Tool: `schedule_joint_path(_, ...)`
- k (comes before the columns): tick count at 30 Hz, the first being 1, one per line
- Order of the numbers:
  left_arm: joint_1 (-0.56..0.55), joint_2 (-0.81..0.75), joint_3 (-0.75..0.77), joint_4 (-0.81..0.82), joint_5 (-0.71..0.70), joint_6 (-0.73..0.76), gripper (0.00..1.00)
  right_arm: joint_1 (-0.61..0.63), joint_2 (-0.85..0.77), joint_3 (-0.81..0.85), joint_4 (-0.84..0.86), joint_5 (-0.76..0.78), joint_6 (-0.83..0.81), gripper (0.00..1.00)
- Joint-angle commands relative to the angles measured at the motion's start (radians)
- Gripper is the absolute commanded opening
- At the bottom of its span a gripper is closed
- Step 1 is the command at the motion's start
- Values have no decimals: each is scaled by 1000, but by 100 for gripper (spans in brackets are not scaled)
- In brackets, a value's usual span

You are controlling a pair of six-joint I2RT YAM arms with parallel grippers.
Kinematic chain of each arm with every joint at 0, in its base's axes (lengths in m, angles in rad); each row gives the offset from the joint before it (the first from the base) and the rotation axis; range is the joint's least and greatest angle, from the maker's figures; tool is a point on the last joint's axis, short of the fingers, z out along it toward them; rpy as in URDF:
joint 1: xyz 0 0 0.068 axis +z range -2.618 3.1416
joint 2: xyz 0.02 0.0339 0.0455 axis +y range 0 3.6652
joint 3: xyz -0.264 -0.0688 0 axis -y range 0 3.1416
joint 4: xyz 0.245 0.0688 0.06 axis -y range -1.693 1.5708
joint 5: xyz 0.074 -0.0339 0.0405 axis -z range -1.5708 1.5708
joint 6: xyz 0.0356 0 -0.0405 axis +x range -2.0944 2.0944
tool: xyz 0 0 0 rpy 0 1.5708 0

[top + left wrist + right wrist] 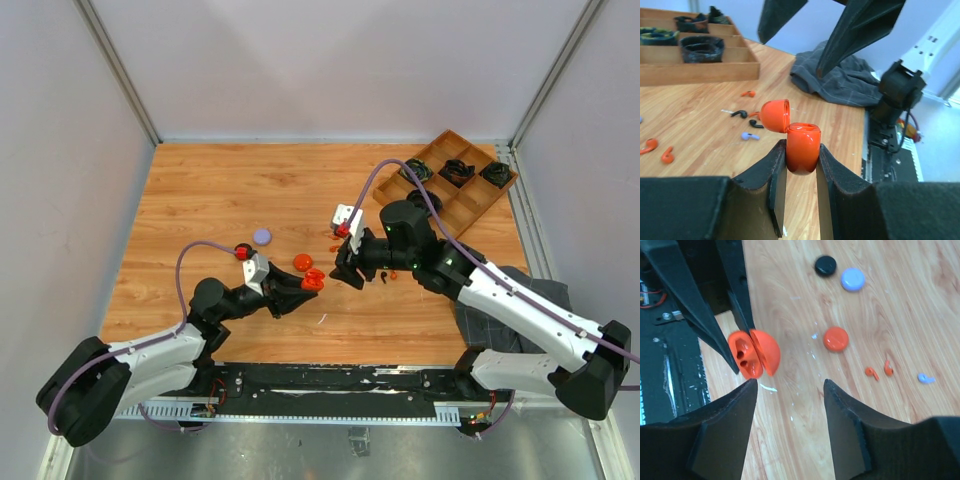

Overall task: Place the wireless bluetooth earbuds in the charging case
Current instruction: Open the charging case, then pick up the earbud from the center of the board.

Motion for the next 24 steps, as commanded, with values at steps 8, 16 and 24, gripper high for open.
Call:
schedule_joint_path(8,21,85,-49,212,-236,22,2,-98,73,9,-92,221,87,60)
schedule_joint_path(16,46,146,15,126,-211,67,0,-181,202,27,-99,254,108,61)
schedule_joint_path(24,46,168,34,82,-169,116,0,-348,240,-41,-132,261,223,61)
